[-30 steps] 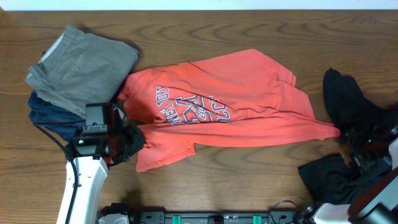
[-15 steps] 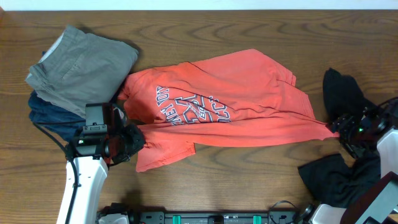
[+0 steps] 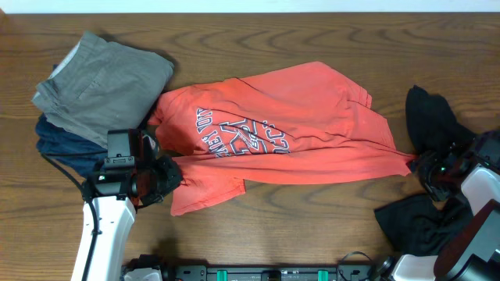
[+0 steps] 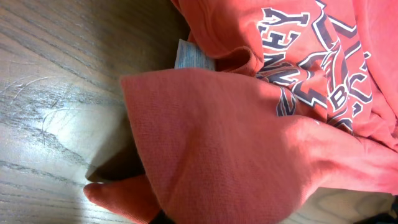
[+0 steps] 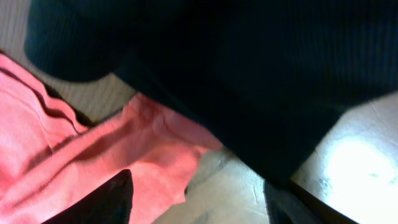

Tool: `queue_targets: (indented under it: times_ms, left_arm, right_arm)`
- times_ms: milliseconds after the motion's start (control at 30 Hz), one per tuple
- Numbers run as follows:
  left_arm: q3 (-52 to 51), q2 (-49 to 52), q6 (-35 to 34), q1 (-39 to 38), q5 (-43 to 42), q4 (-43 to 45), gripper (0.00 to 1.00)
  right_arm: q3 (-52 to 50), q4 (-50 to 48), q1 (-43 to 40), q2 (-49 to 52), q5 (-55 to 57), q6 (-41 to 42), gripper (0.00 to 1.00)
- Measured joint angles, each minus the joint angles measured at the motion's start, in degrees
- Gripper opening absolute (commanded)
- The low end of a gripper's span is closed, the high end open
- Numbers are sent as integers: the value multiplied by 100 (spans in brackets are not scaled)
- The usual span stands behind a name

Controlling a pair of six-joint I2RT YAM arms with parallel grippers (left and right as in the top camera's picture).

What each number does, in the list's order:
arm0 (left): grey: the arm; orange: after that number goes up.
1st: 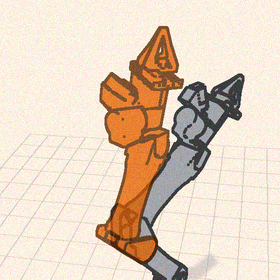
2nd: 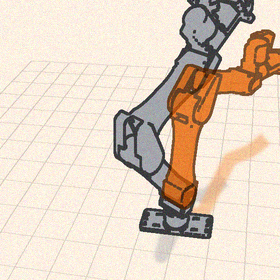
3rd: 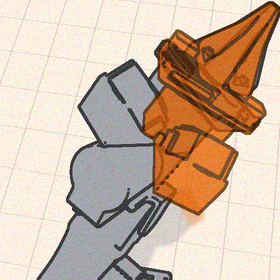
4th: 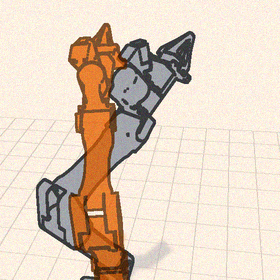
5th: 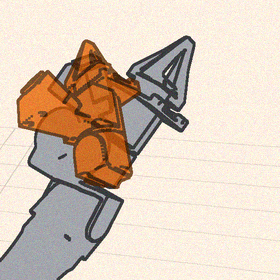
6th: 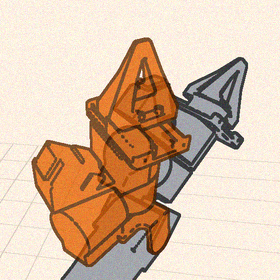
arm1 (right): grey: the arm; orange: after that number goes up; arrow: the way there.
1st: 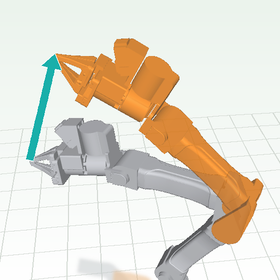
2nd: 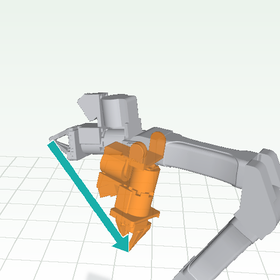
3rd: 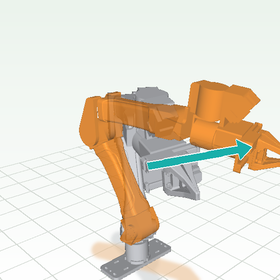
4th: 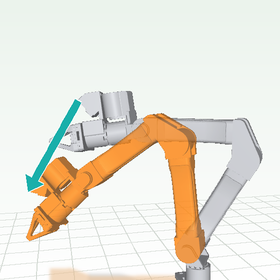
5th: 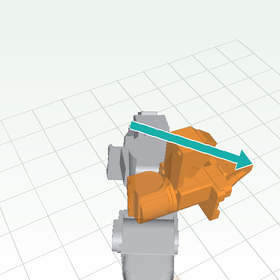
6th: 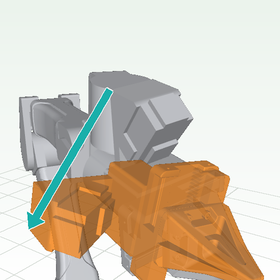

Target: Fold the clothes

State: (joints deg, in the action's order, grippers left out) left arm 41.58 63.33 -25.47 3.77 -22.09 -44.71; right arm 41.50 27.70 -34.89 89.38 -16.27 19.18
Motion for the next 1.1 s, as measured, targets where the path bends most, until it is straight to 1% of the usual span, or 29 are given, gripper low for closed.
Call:
queue_targets:
  times_ms: [100, 233, 300, 400, 500, 600, 700, 767, 933, 1033, 1100]
  left_arm:
    - [0, 0, -2, 0, 0, 2, 10]
    - [0, 0, 0, 0, 2, 0, 10]
    - [0, 0, 0, 0, 0, 0, 10]
    - [0, 0, -2, 0, 0, -2, 10]
    - [0, 0, 0, 0, 0, -2, 10]
    - [0, 0, 0, 0, 0, 0, 10]
    - [0, 0, 0, 0, 0, 0, 10]
    - [0, 0, 0, 0, 0, 0, 10]
    - [0, 0, -2, 0, 2, 0, 10]
    - [0, 0, 0, 0, 0, 0, 10]
    - [0, 0, 0, 0, 0, -2, 10]
  right_arm:
    - [0, -151, 0, 24, -13, 63, 61]
    - [-4, -291, 0, 31, -20, 138, 52]
    - [-4, -319, 0, 57, -24, 179, 50]
    - [-4, -343, -2, 131, -28, 203, 41]
    - [-2, -365, -2, 177, -55, 232, 40]
    - [4, -404, 0, 212, -79, 234, 35]
    - [7, -439, -2, 236, -90, 251, 35]
    - [7, -466, -2, 240, -111, 262, 41]
    - [9, -496, 0, 240, -184, 275, 39]
    - [9, -496, 0, 245, -157, 282, 28]
    - [9, -498, 0, 267, -98, 275, 23]
